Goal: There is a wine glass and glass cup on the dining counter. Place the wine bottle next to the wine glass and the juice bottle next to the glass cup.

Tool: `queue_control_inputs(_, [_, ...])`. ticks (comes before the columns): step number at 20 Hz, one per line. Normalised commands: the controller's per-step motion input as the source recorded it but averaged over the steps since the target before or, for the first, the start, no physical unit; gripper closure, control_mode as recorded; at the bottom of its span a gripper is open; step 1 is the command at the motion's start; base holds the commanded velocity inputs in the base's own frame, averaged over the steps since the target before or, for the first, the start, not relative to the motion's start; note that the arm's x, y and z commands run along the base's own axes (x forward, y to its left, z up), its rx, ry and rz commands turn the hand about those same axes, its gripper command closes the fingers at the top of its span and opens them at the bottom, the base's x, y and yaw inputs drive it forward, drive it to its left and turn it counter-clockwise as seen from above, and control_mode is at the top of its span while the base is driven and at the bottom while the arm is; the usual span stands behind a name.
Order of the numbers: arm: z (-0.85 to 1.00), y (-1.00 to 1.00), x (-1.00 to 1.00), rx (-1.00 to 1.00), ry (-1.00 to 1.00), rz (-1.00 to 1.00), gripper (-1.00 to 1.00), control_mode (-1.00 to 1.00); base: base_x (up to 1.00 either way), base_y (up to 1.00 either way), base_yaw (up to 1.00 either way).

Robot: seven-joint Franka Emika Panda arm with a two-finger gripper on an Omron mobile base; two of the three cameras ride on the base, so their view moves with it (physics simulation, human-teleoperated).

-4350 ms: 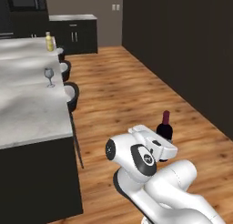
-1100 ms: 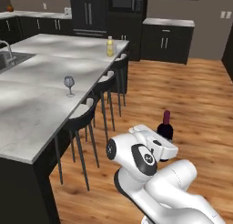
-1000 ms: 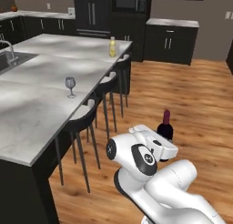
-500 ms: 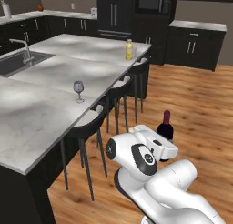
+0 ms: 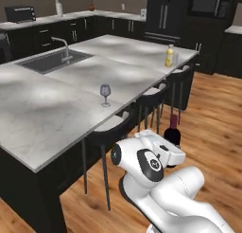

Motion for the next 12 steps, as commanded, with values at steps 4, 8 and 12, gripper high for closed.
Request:
queue_control_inputs(4, [0.00, 0.00, 0.00, 0.00, 0.00, 0.00, 1.00, 1.00, 0.53, -0.17, 0.41])
queue_control_inputs(8, [0.00, 0.00, 0.00, 0.00, 0.00, 0.00, 1.00, 1.00, 0.58, -0.19, 0.32])
queue_control_inputs(12, [0.00, 0.00, 0.00, 0.00, 0.00, 0.00, 1.00, 1.00, 0.67, -0.21, 0.19])
